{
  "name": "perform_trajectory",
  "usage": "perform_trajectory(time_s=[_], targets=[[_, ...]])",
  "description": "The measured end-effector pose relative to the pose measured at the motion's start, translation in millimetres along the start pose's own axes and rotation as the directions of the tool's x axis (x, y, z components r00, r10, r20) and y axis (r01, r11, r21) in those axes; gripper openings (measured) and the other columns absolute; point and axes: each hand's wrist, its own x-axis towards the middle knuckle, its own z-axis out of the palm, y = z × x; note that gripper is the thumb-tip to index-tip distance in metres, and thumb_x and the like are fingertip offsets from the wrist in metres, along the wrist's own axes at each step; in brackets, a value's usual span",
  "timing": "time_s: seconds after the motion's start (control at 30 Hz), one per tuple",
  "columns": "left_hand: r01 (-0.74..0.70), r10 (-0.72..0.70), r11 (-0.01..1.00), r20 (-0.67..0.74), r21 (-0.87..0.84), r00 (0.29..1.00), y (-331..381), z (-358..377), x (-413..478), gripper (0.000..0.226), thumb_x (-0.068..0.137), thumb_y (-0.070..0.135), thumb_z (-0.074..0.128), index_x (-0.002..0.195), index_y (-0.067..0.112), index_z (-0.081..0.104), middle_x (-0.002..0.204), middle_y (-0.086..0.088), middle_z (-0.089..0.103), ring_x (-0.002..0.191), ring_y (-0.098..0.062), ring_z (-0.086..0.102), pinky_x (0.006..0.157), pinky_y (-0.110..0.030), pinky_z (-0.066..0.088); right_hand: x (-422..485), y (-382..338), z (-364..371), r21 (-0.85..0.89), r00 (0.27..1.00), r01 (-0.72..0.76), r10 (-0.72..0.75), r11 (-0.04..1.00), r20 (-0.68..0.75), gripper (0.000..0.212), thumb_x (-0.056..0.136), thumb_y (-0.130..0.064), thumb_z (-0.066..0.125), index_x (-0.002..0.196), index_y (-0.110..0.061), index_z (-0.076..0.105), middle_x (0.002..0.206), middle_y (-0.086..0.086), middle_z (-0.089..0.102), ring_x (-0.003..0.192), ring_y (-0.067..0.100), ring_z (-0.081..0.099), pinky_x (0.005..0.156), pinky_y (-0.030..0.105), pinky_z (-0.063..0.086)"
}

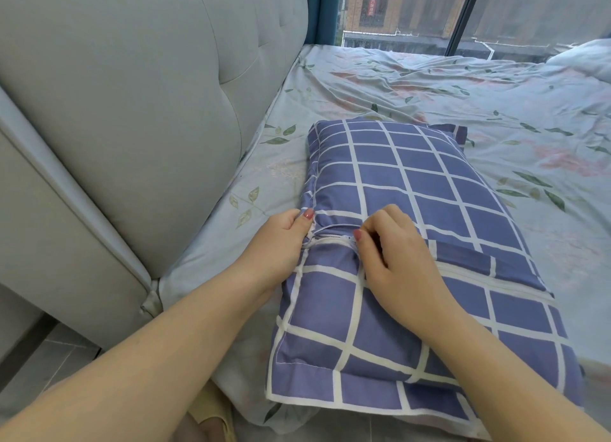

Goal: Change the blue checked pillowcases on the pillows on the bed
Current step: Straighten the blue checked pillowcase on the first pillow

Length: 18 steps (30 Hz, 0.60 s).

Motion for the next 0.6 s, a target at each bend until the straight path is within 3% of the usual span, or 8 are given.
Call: perform_trajectory(time_s=[0.2,0.47,0.53,0.6], targets=[[0.012,-0.012,0.999,-0.01,0.029,1.0,-5.5,-3.3,4.4,0.047,0.104,0.043,0.039,0.109,0.003,0.064,0.108,-0.018,0.07,0.107,-0.039,0.063,0.099,-0.056,0.047,-5.7,6.6,-12.4,0.01,0.999,-0.028,0.028,1.0,0.039,0.018,0.1,-0.02,0.044,0.083,-0.016,0.05,0.087,-0.01,0.046,0.084,0.007,0.046,0.074,0.007,0.034],[0.047,-0.046,0.992,-0.01,0.117,0.999,-15.0,-2.5,10.8,0.045,0.104,0.041,0.04,0.112,0.001,0.06,0.11,-0.021,0.068,0.1,-0.033,0.065,0.095,-0.05,0.048,-11.3,12.5,-15.5,0.038,0.997,-0.063,0.061,0.997,0.05,0.017,0.101,-0.018,0.044,0.085,-0.017,0.05,0.087,-0.012,0.047,0.085,0.005,0.047,0.072,0.005,0.033],[0.021,-0.008,0.986,-0.077,0.164,0.997,-13.2,-2.5,10.2,0.033,0.101,0.041,0.048,0.113,0.01,0.053,0.111,-0.012,0.064,0.1,-0.024,0.063,0.088,-0.039,0.051,-11.7,12.5,-14.0,0.046,0.997,-0.068,0.065,0.997,0.051,0.017,0.101,-0.018,0.044,0.085,-0.018,0.05,0.087,-0.013,0.047,0.084,0.005,0.047,0.072,0.004,0.033],[-0.122,0.145,0.973,-0.109,0.197,0.983,-5.8,-4.1,7.3,0.032,0.092,0.042,0.062,0.115,0.031,0.044,0.122,0.001,0.052,0.108,-0.016,0.056,0.09,-0.031,0.049,-11.4,12.2,-12.6,0.05,0.996,-0.071,0.069,0.996,0.049,0.017,0.101,-0.019,0.045,0.085,-0.019,0.05,0.087,-0.014,0.047,0.085,0.005,0.047,0.073,0.004,0.034]])
